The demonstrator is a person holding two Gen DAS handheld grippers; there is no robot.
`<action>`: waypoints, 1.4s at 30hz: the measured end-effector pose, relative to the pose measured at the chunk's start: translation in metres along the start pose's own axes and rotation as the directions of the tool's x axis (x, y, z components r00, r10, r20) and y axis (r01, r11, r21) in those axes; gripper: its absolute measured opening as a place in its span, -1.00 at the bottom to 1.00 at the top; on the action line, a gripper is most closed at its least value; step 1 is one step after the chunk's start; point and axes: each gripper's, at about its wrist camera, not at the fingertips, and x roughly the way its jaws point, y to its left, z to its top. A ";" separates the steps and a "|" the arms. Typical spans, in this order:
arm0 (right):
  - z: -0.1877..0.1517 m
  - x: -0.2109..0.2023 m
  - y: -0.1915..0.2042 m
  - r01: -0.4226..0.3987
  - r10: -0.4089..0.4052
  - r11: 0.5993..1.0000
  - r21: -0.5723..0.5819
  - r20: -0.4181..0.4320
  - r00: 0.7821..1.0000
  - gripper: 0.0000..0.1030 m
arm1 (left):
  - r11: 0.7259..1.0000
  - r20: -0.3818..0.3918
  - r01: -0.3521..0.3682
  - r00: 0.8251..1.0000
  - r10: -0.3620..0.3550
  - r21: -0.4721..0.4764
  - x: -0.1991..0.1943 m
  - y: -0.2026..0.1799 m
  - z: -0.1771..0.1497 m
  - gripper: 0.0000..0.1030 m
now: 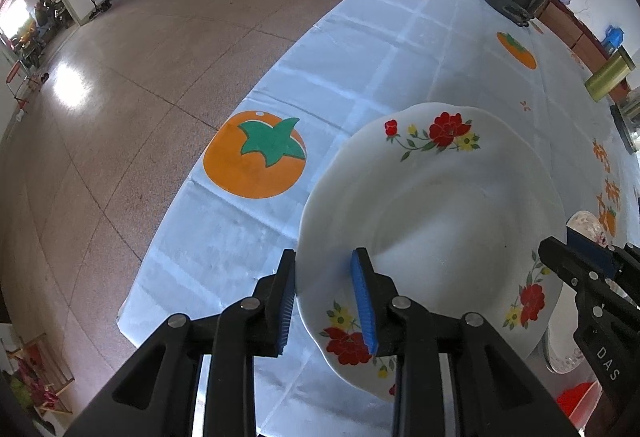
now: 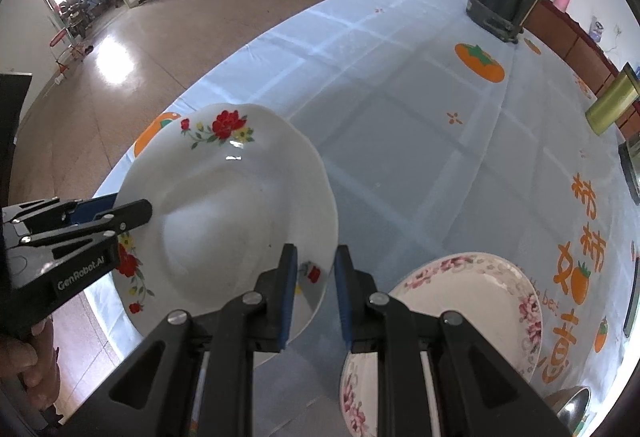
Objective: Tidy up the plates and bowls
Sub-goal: 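Lift the red-flower plate with both tools toward the plate stack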
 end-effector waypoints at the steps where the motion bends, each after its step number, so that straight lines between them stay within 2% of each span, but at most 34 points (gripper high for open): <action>1: -0.001 -0.001 0.000 0.000 0.000 1.000 0.001 0.001 1.000 -0.64 | 1.000 0.001 0.000 1.000 0.000 0.003 -0.001 -0.001 0.000 -0.41; 28: -0.023 -0.034 -0.025 0.030 -0.033 0.998 0.063 0.037 0.999 -0.63 | 0.996 0.018 0.031 0.999 -0.033 0.078 -0.021 -0.038 -0.005 -0.42; 42: -0.046 -0.052 -0.058 0.068 -0.074 0.989 0.135 0.042 0.996 -0.63 | 0.984 0.011 0.063 0.998 -0.066 0.166 -0.030 -0.081 -0.016 -0.42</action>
